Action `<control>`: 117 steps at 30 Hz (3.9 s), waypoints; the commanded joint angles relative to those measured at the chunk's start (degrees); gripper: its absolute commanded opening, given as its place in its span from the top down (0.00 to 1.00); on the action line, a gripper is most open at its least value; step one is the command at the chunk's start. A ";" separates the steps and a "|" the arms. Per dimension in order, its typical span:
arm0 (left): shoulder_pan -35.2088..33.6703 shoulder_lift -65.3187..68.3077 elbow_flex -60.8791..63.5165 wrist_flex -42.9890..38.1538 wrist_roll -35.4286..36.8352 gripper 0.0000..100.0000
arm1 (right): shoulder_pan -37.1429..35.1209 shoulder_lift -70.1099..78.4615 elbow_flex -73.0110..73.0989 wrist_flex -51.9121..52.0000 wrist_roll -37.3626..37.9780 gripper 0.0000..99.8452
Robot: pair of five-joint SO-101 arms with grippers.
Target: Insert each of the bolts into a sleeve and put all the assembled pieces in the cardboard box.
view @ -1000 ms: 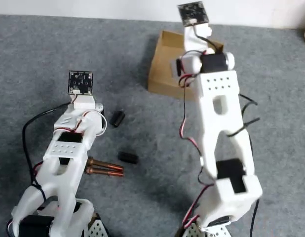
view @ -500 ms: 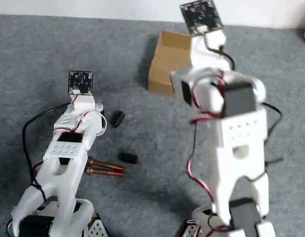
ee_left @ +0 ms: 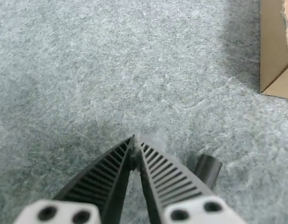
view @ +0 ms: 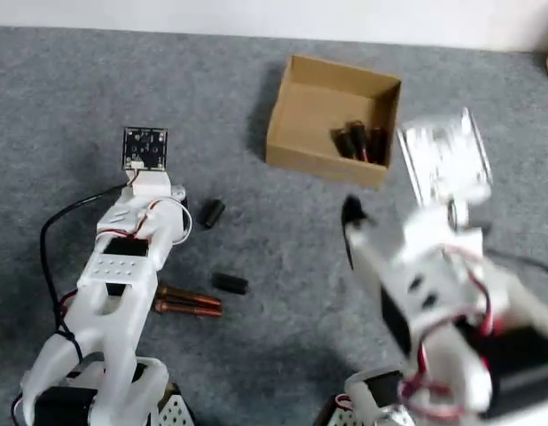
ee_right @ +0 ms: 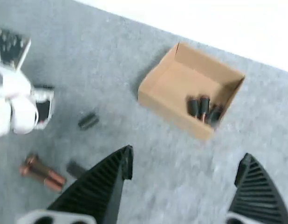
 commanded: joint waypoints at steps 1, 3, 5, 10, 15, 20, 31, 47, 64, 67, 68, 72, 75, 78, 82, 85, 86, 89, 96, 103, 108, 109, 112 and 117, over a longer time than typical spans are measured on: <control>-0.40 -0.04 -2.59 -0.97 0.18 0.99 | -0.40 -10.33 15.96 -3.56 -0.26 0.68; -0.40 -0.04 -2.59 -0.97 0.18 0.99 | -0.31 -17.01 26.42 -7.08 -0.26 0.68; -0.40 -0.04 -2.59 -0.88 0.18 0.99 | -0.31 -23.69 36.79 -12.00 -0.18 0.68; -0.40 -0.04 -2.59 -0.79 0.18 0.99 | -0.31 -36.09 56.92 -23.34 7.47 0.68; -0.40 -0.13 -2.59 -0.79 0.35 0.99 | -0.31 -36.26 71.34 -32.31 11.25 0.68; -2.07 -0.57 -3.03 0.53 3.87 0.99 | -3.82 -33.98 82.07 -44.79 11.43 0.68; -12.09 -0.84 -18.77 24.88 10.81 0.99 | -19.91 -14.99 84.70 -58.86 11.43 0.68; -12.00 -43.12 -1.63 40.35 5.01 0.99 | -27.74 23.16 66.86 -68.70 11.87 0.68; -13.32 -58.77 11.12 37.19 2.99 0.99 | -29.49 48.22 52.53 -69.93 15.03 0.68; -13.32 -58.77 11.21 37.10 2.99 0.99 | -29.76 50.42 51.47 -69.93 15.03 0.68; -13.32 -58.77 11.21 37.10 2.99 0.99 | -29.67 50.86 51.12 -69.76 15.03 0.68; -13.49 -58.86 11.12 37.10 2.90 0.99 | -29.67 51.47 50.77 -69.67 15.03 0.68; -13.49 -58.86 11.12 37.10 2.90 0.99 | -29.58 51.65 50.86 -69.67 15.03 0.77; -13.49 -58.86 11.12 37.10 2.90 0.99 | -28.88 51.74 51.12 -69.76 15.03 0.93; -13.49 -58.86 11.12 37.10 2.90 0.99 | -27.21 51.82 50.86 -69.93 14.68 0.95; -13.49 -58.86 11.12 37.10 2.90 0.99 | -26.59 52.26 51.12 -69.67 14.68 1.00; -13.49 -58.86 11.12 37.10 2.90 0.99 | -26.51 52.26 51.12 -69.58 14.68 0.99; -13.32 -58.77 11.12 36.84 2.90 0.99 | -26.33 51.38 50.95 -67.65 14.59 1.00; -13.23 -58.59 11.30 35.60 2.99 0.99 | -23.87 36.09 54.20 -63.16 11.43 1.00; -12.97 -41.63 5.05 33.58 3.08 0.99 | -14.73 17.10 65.19 -65.45 10.73 1.00; -8.31 -16.84 -7.78 33.93 5.54 0.94 | -14.29 17.27 67.38 -69.49 10.73 1.00; -7.34 -12.79 -9.63 36.13 8.62 0.93 | -14.20 18.33 67.38 -69.49 10.73 1.00; -5.41 -3.38 -14.11 46.68 18.64 0.93 | -12.70 22.11 67.30 -69.49 10.73 1.00; 0.13 3.65 -18.51 60.66 22.07 0.93 | -9.71 28.09 64.48 -71.43 10.99 1.00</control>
